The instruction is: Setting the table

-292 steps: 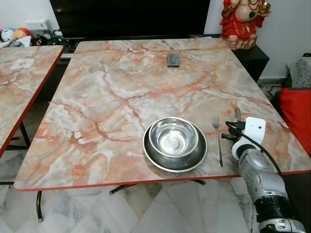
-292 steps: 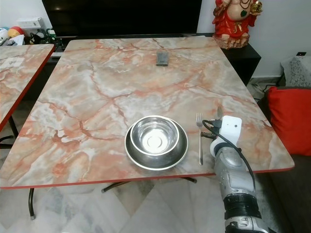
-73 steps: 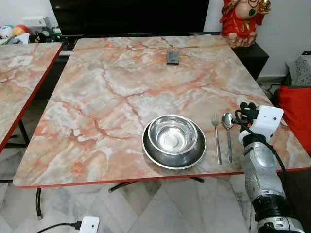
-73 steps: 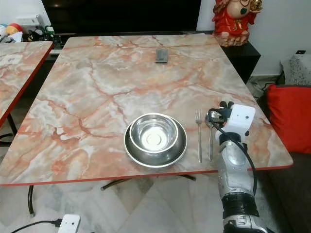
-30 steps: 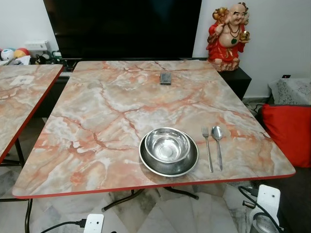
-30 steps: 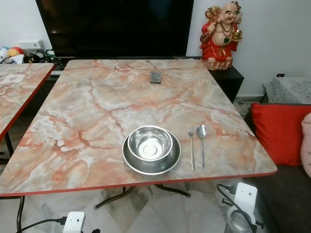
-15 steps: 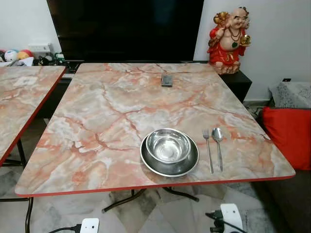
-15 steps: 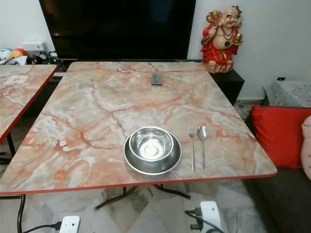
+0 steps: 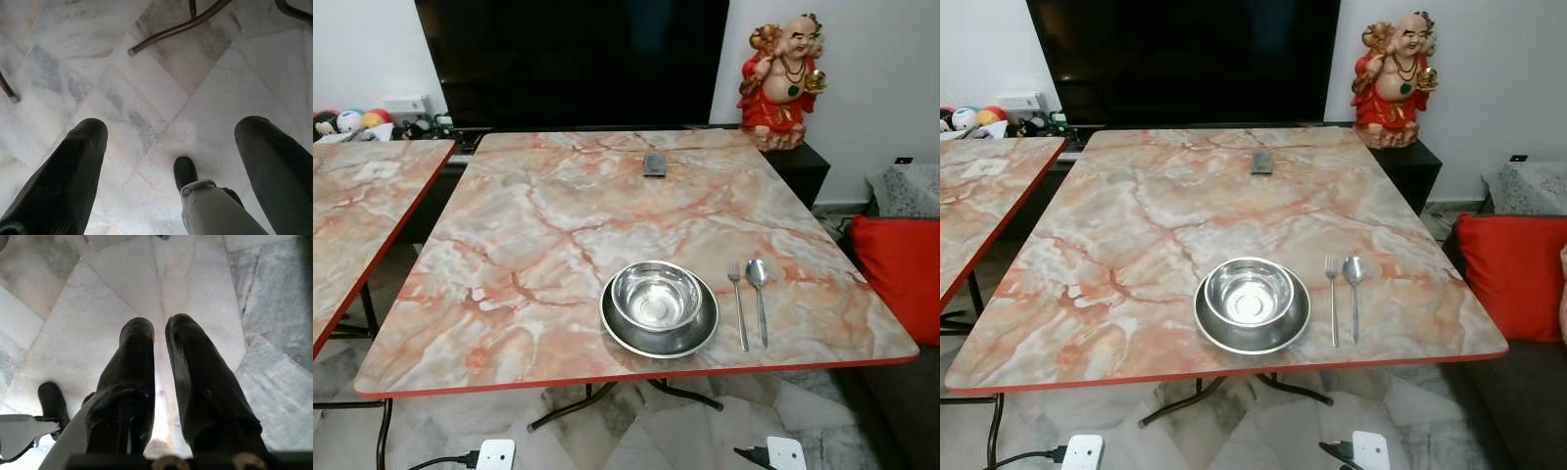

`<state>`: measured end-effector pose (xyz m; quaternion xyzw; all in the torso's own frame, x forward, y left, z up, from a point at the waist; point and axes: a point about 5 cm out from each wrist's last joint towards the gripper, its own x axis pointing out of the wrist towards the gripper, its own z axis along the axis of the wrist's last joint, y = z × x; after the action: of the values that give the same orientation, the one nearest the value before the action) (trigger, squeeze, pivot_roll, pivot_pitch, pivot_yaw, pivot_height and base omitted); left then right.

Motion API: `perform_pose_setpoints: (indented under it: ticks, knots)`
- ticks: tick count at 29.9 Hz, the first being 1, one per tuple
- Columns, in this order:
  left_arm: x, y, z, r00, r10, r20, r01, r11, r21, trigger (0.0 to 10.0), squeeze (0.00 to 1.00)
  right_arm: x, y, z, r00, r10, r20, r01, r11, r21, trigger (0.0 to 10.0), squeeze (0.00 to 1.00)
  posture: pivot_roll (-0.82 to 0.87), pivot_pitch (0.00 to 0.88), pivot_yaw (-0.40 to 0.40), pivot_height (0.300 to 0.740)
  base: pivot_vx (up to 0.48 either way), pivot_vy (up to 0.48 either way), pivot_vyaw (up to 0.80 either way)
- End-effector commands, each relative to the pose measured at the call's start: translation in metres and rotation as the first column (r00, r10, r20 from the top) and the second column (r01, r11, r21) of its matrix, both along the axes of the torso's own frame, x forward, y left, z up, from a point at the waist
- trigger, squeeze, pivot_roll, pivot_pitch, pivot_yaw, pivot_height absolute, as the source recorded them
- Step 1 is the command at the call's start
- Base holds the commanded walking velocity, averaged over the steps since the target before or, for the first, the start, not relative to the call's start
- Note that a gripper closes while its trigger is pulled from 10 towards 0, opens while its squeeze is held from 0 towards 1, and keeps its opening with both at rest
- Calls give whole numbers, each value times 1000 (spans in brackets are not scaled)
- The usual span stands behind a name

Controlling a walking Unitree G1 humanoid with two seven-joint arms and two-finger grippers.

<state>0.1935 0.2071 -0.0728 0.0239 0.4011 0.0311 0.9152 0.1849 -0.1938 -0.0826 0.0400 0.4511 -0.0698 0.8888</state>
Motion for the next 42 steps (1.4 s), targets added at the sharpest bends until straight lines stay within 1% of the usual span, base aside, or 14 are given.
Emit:
perform_pose_setpoints:
  ticks: [1,3,8,13,17,21,24,30,31,33,42]
  knots:
    - [0,5,0,1000,-2,-15,2,1000,13,10000,0,1,-1,1,1000,-20,3,20,1000,3,10000,0,-29,0,2,740,0,0,0]
    - [0,6,1,1000,-1,-15,1,1000,14,10000,0,1,-2,1,1000,-29,3,29,1000,9,10000,0,-30,0,-7,740,0,0,0]
    - [-1,7,0,1000,2,-15,-2,1000,14,10000,0,2,-2,1,1000,15,-7,-15,1000,0,10000,0,-27,0,-12,740,0,0,0]
    - [-1,6,0,1000,6,-16,-6,1000,10,10000,0,1,-6,1,1000,8,-14,-8,1000,-13,10000,0,-24,1,-8,740,0,0,0]
    - [-2,6,0,1000,9,-19,-9,1000,7,10000,0,1,-4,1,999,39,-17,-39,999,-15,10000,0,-24,11,-3,740,0,0,0]
    - [-3,6,-1,1000,11,-21,-11,1000,6,10000,0,0,-3,0,999,47,-17,-48,999,-15,10000,0,-24,13,-3,740,0,0,0]
    - [-4,6,-2,1000,13,-26,-13,1000,5,10000,0,-4,-3,-1,998,60,-24,-61,998,-15,10000,0,-21,17,-3,740,0,0,621]
    - [-5,6,-2,999,13,-29,-13,1000,4,10000,0,0,-3,0,998,56,-18,-56,998,-18,10000,0,-20,28,-2,740,0,0,800]
    - [-6,6,-2,999,13,-29,-13,1000,3,10000,0,-3,-2,-1,998,53,-23,-53,998,-17,10000,0,-20,29,-3,740,0,0,506]
    - [-6,5,-3,999,12,-30,-12,1000,2,10000,0,-7,-1,-4,999,40,-32,-40,999,-12,10000,0,-19,31,-3,740,0,0,0]
    - [-7,5,-3,999,15,-36,-15,1000,2,10000,0,-8,0,-4,999,28,-28,-28,1000,-4,10000,0,-16,37,-4,740,0,0,0]
